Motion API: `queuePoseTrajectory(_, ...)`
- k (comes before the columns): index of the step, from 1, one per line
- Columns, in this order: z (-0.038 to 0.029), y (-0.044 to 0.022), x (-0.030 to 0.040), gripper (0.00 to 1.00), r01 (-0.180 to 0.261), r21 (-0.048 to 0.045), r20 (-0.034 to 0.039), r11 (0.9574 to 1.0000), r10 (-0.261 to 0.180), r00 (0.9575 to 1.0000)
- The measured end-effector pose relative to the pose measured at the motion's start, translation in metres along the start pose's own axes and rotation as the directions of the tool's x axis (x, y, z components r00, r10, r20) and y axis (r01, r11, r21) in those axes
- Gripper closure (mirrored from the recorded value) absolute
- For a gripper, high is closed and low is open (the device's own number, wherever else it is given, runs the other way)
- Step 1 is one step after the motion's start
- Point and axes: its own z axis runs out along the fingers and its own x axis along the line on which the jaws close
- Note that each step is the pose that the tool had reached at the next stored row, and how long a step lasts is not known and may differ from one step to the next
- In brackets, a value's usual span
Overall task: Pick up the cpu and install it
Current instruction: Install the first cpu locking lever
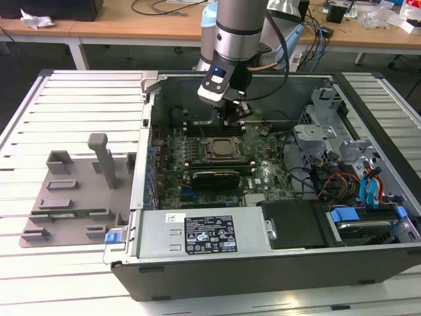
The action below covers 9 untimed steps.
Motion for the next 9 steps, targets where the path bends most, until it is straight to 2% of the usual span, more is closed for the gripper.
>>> queuePoseTrajectory(1,0.0000,0.0000,0.0000,0.89,0.044,-0.0004,0.0013,0.9990,-0.044,0.9990)
queuePoseTrajectory(3,0.0000,0.0000,0.0000,0.89,0.083,-0.0006,0.0023,0.9965,-0.083,0.9965)
queuePoseTrajectory(6,0.0000,0.0000,0.0000,0.89,0.147,-0.0009,0.0043,0.9891,-0.147,0.9891)
queuePoseTrajectory(7,0.0000,0.0000,0.0000,0.89,0.171,-0.0010,0.0050,0.9852,-0.171,0.9852)
queuePoseTrajectory(9,0.0000,0.0000,0.0000,0.89,0.245,-0.0011,0.0072,0.9694,-0.245,0.9694)
